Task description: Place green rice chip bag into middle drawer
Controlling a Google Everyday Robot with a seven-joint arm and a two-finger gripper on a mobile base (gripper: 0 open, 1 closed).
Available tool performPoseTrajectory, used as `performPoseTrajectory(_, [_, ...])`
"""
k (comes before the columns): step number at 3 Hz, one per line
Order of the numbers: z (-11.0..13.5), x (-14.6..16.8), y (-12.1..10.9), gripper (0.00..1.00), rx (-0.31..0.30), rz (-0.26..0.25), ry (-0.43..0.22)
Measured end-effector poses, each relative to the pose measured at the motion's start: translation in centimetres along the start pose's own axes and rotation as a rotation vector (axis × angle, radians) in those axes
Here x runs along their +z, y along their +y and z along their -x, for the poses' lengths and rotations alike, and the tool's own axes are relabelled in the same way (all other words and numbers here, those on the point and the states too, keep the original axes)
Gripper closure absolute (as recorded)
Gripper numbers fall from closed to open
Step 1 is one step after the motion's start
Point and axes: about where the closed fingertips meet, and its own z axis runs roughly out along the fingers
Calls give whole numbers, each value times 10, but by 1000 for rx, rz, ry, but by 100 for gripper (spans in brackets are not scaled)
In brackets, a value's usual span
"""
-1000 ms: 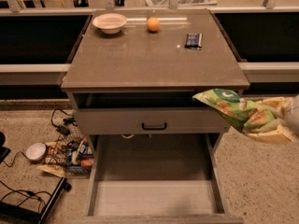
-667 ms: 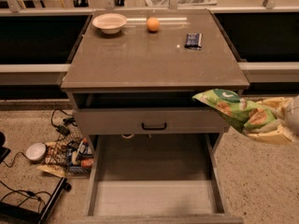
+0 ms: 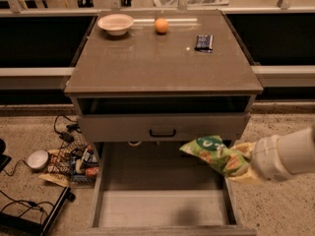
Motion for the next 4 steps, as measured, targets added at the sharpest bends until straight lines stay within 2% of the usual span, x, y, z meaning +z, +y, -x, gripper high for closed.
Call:
performPoseTrajectory(1, [-32,92,28,100,-14,103,62])
performPoseTrajectory(2, [-49,157,40,100,10,161,53])
performPoseTrajectory(3, [-48,214,47,100,33,210,9])
performPoseTrajectory(4, [-39,259,47,97,76,236,-53])
